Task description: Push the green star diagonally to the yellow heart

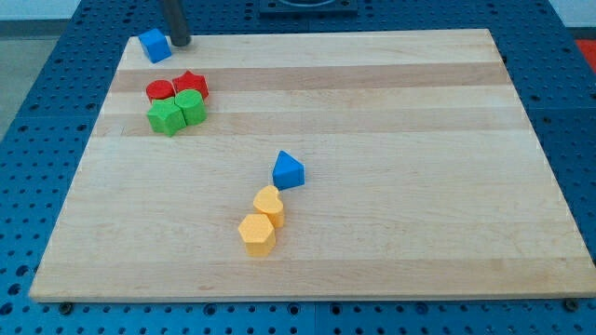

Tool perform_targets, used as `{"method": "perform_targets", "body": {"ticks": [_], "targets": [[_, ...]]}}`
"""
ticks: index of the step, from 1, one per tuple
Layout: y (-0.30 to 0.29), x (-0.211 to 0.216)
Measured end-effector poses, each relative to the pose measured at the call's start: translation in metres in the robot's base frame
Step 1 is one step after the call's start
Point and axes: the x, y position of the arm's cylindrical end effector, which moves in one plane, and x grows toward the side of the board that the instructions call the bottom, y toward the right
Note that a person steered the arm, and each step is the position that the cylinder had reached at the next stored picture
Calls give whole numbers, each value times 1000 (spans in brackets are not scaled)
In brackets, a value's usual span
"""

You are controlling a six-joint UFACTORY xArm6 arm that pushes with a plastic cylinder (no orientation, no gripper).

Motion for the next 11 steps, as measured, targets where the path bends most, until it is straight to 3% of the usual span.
{"method": "perform_targets", "body": {"ticks": [1,5,7,9,10,11], "targets": [[61,29],[-50,84],[8,166],[-38,174],[-24,210],[34,211]]}}
